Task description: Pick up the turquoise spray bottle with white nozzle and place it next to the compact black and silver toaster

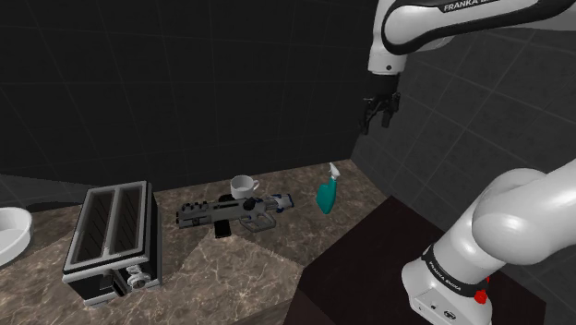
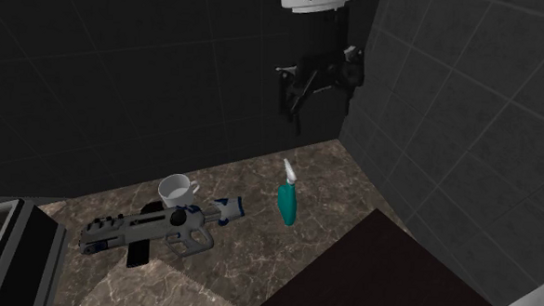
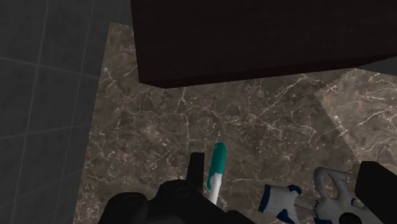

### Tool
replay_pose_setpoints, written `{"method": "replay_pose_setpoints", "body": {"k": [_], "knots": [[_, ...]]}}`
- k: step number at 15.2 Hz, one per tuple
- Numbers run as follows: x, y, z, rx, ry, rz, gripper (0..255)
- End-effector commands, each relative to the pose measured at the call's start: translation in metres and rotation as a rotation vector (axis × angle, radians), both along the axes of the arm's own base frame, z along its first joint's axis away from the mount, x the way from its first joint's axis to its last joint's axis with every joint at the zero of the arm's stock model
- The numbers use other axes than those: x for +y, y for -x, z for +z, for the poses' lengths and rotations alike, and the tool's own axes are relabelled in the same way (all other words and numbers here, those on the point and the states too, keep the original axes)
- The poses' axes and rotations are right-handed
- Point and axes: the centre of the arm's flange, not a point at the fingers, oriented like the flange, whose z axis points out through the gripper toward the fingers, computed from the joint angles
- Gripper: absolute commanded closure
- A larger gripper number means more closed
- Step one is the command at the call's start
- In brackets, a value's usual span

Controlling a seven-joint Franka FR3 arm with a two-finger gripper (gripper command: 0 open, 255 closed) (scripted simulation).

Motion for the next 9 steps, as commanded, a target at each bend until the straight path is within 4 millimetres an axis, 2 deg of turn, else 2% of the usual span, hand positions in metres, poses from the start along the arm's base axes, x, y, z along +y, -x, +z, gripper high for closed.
{"method": "replay_pose_setpoints", "body": {"k": [1,9], "knots": [[-0.008,-0.016,-0.025,0.019,-0.008,-0.012,0],[-0.035,-0.076,-0.12,0.096,-0.04,-0.058,0]]}}
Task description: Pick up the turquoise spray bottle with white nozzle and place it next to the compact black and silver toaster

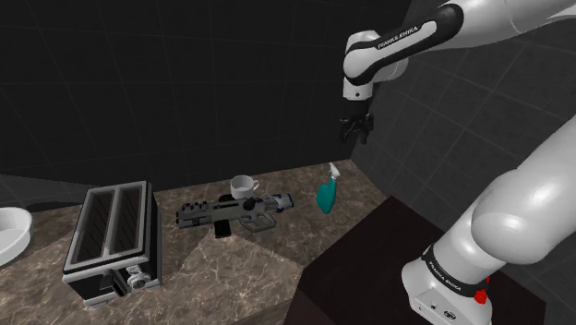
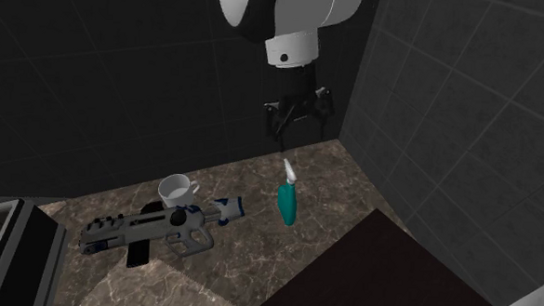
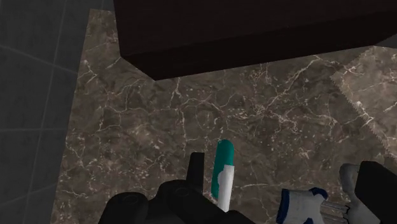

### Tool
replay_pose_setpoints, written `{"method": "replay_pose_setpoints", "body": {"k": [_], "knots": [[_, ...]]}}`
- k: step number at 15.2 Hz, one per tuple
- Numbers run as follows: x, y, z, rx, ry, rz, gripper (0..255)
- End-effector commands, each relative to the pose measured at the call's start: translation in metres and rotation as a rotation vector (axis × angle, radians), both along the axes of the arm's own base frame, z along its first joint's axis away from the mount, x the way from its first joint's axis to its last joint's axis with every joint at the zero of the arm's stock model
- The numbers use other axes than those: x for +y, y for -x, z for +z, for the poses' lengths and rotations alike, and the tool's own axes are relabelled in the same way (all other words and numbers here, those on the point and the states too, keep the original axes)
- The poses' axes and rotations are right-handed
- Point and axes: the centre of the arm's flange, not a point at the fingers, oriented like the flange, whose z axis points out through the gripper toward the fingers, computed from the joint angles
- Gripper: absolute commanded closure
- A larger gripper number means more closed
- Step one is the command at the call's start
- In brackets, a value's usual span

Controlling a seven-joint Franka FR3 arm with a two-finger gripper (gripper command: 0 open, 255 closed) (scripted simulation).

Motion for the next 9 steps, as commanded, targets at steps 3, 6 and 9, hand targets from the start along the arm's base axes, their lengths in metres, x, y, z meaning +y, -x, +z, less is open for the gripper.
{"method": "replay_pose_setpoints", "body": {"k": [3,6,9], "knots": [[-0.013,-0.026,-0.051,0.039,-0.016,-0.023,0],[-0.022,-0.045,-0.089,0.068,-0.028,-0.04,0],[-0.032,-0.062,-0.127,0.097,-0.04,-0.058,0]]}}
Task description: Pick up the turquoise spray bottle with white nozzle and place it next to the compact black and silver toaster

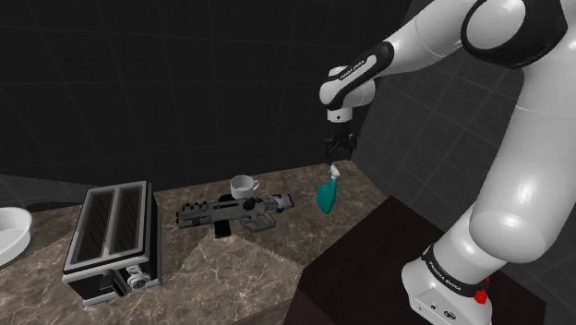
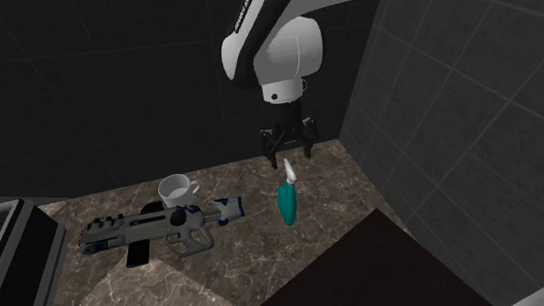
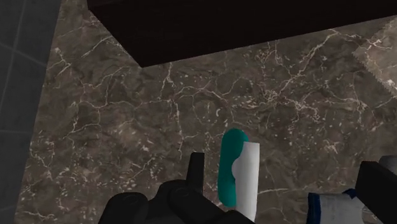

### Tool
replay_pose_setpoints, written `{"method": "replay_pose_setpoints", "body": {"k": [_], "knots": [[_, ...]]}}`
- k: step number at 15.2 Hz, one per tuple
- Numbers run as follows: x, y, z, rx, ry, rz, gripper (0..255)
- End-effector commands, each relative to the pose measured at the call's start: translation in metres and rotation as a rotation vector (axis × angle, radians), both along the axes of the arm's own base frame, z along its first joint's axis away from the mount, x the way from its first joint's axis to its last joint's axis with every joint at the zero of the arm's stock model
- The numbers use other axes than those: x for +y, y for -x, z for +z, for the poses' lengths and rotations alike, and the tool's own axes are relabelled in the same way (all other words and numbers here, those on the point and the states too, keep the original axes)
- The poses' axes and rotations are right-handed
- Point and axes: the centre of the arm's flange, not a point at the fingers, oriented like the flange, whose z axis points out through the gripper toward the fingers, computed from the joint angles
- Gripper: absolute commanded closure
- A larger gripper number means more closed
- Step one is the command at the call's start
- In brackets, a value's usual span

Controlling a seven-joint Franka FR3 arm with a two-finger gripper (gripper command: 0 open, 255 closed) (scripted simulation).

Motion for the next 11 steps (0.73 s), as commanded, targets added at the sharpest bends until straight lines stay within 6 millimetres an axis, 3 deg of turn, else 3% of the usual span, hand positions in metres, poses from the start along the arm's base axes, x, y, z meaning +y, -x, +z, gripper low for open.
{"method": "replay_pose_setpoints", "body": {"k": [1,10,11], "knots": [[-0.006,-0.015,-0.027,0.02,-0.008,-0.012,0],[-0.033,-0.058,-0.146,0.106,-0.044,-0.063,0],[-0.034,-0.059,-0.148,0.108,-0.045,-0.064,0]]}}
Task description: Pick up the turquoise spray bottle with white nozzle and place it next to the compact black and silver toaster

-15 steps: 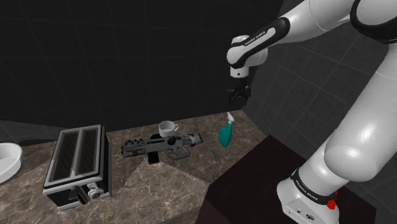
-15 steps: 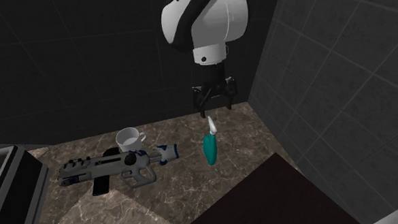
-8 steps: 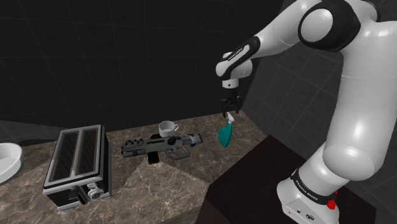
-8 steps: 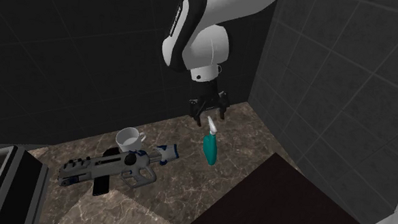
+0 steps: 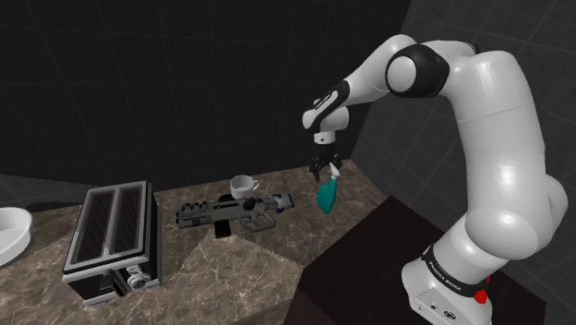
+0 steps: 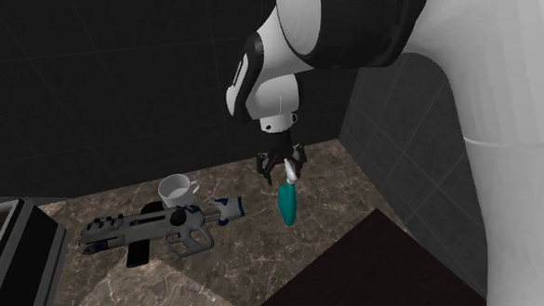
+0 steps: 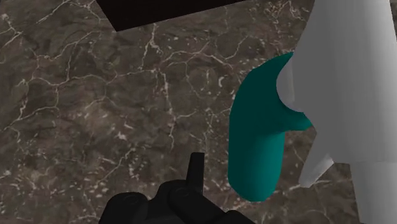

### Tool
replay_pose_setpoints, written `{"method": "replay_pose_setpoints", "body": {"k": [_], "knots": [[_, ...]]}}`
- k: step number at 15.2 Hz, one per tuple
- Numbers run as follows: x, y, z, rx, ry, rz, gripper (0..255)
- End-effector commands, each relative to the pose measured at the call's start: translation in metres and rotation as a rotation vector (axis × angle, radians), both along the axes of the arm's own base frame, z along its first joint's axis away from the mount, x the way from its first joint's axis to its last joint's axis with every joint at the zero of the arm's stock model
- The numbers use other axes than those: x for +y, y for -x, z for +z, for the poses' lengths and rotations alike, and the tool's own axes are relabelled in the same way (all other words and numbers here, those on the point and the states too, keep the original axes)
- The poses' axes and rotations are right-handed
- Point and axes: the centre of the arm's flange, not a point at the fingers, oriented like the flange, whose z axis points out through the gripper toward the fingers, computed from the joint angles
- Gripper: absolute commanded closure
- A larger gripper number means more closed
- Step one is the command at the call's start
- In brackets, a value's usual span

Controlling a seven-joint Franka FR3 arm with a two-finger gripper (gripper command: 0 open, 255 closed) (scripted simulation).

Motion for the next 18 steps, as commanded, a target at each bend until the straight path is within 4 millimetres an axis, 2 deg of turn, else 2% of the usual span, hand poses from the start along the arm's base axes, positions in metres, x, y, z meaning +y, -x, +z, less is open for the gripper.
{"method": "replay_pose_setpoints", "body": {"k": [1,7,15,16,18], "knots": [[-0.003,-0.001,-0.012,0.005,-0.003,-0.003,0],[0.002,0.015,-0.042,0.005,-0.003,-0.003,0],[0.002,0.015,-0.042,0.005,-0.003,-0.003,0],[0.002,0.015,-0.042,0.005,-0.003,-0.003,255],[0.002,0.015,-0.042,0.005,-0.003,-0.003,255]]}}
